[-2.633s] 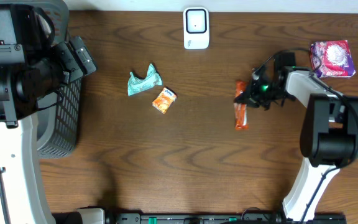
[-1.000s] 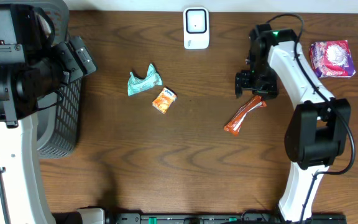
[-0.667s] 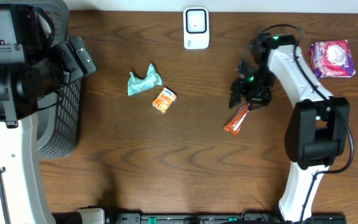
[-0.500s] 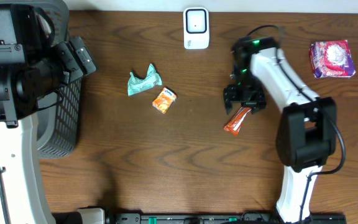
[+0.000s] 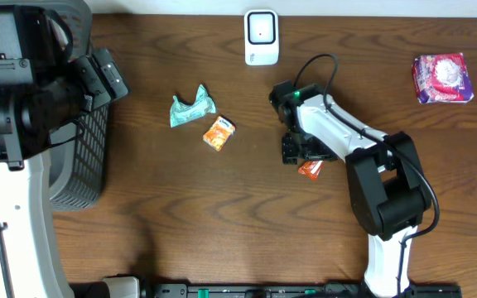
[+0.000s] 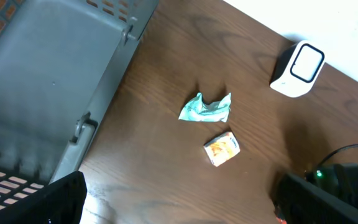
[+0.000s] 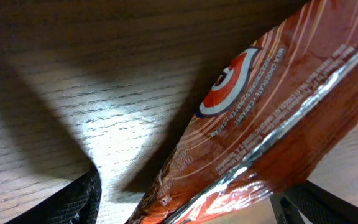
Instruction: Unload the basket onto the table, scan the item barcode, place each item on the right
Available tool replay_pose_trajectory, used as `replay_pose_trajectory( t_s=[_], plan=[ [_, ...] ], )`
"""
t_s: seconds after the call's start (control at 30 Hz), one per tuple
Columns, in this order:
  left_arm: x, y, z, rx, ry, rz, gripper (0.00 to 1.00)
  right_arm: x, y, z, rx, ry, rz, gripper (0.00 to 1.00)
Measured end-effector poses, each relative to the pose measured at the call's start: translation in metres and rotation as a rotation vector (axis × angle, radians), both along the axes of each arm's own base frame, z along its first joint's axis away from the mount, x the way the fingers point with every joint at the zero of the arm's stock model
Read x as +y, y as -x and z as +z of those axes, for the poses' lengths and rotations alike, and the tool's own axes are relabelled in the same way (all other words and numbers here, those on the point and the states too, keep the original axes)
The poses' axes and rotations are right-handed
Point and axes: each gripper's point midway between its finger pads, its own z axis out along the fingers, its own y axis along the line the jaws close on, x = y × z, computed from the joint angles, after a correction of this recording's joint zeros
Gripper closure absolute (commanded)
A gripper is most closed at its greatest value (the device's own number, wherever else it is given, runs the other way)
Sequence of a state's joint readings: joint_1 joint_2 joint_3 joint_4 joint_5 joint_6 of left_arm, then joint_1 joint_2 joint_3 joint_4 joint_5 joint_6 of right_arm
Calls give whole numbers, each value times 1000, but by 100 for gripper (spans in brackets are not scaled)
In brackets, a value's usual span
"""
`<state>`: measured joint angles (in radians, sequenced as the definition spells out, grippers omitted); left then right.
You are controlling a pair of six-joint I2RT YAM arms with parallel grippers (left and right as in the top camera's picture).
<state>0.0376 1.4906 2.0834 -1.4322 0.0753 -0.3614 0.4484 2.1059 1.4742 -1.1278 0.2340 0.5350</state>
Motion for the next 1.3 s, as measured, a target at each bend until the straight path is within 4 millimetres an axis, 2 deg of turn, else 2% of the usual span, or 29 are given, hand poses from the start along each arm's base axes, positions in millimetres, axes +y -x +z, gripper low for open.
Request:
replay_pose_trajectory(
  t_s=[0.1,0.23,0.37,0.53,0.6,0.67,0.7,0.73,0.93,1.03,1.13,1.2,1.3],
  plan=[
    [0,0,0,0,0,0,2,0,-1,-3,-25,-7,-10,39],
    [0,0,0,0,0,0,2,-2,0,-5,-53,-9,-20,39],
    [0,0,0,0,0,0,2,-5,1,-6,-76,-4,-18,47],
    [0,0,0,0,0,0,2,-9,0,-7,-116,4,-19,44],
    [0,0,0,0,0,0,2,-11,-1,-8,-138,5,-18,56],
    [0,0,0,0,0,0,2,-11,-3,-10,-158,0,-22,78],
    [0,0,0,0,0,0,2,-11,-3,-11,-163,2,-21,93],
    [0,0,0,0,0,0,2,-15,-2,-12,-167,19,-19,99],
    [0,0,0,0,0,0,2,-15,-4,-11,-154,18,10,99],
    [0,0,0,0,0,0,2,-12,-3,-9,-87,-32,29,99],
    [0,0,0,0,0,0,2,4,-5,-6,-12,-177,45,99],
    [0,0,0,0,0,0,2,27,-10,1,17,-323,78,99],
    [0,0,0,0,0,0,2,68,-22,24,19,-565,158,99]
  ],
)
